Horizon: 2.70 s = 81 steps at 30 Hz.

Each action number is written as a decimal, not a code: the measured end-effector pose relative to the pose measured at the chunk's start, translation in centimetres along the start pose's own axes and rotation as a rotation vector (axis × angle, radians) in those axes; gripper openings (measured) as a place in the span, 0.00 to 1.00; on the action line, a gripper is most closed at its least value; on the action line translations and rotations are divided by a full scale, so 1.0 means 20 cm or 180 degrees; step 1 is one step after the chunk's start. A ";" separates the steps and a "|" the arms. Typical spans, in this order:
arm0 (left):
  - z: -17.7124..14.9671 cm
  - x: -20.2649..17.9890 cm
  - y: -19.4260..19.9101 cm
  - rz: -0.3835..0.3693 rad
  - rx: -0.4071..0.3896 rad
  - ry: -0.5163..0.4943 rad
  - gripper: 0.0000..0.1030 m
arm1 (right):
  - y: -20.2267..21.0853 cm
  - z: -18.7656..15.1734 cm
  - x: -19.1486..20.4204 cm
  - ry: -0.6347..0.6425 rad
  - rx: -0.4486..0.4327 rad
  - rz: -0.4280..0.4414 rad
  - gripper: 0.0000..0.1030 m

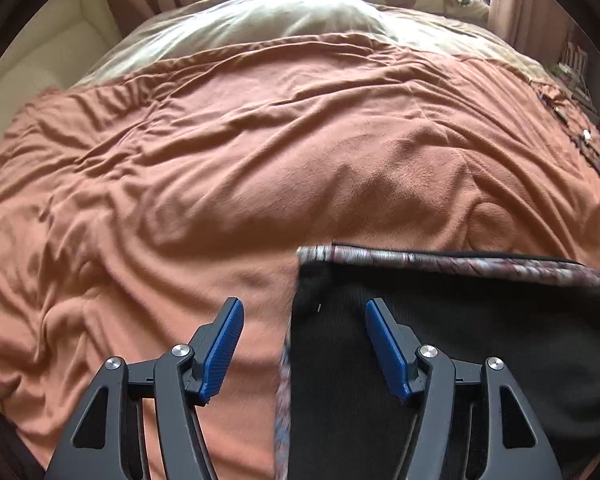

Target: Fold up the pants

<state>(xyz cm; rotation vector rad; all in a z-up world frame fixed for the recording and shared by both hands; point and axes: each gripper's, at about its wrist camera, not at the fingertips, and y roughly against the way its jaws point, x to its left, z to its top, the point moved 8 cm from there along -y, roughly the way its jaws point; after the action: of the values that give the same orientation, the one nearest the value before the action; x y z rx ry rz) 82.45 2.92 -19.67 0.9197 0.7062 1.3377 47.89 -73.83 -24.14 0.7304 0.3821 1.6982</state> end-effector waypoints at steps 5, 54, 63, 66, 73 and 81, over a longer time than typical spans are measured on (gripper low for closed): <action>-0.10 0.04 0.21 -0.0043 -0.0086 -0.0021 0.64 | 0.15 -0.09 -0.05 -0.0166 0.0030 0.0156 0.56; -1.16 0.08 0.73 -0.1054 -0.0038 0.1464 0.64 | 0.08 -0.64 -0.13 -0.1558 0.0258 0.1467 0.66; -1.19 0.09 0.67 -0.1132 0.0007 0.1691 0.58 | -0.06 -0.61 -0.20 -0.1887 0.0134 0.1382 0.65; -1.19 0.09 0.63 -0.1130 0.0054 0.1742 0.53 | -0.06 -0.59 -0.23 -0.1874 0.0096 0.1297 0.41; -1.24 0.08 0.51 -0.1071 0.0208 0.1827 0.48 | 0.00 -0.55 -0.23 -0.1652 -0.0028 0.1227 0.21; -1.28 0.11 0.50 -0.1215 0.0212 0.2023 0.48 | 0.01 -0.57 -0.25 -0.1647 -0.0063 0.1157 0.20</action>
<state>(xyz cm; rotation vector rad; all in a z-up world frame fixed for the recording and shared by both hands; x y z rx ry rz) 55.71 8.83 -23.30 0.3631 1.3462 1.2607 40.82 -77.16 -33.90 1.2407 -0.1385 1.7605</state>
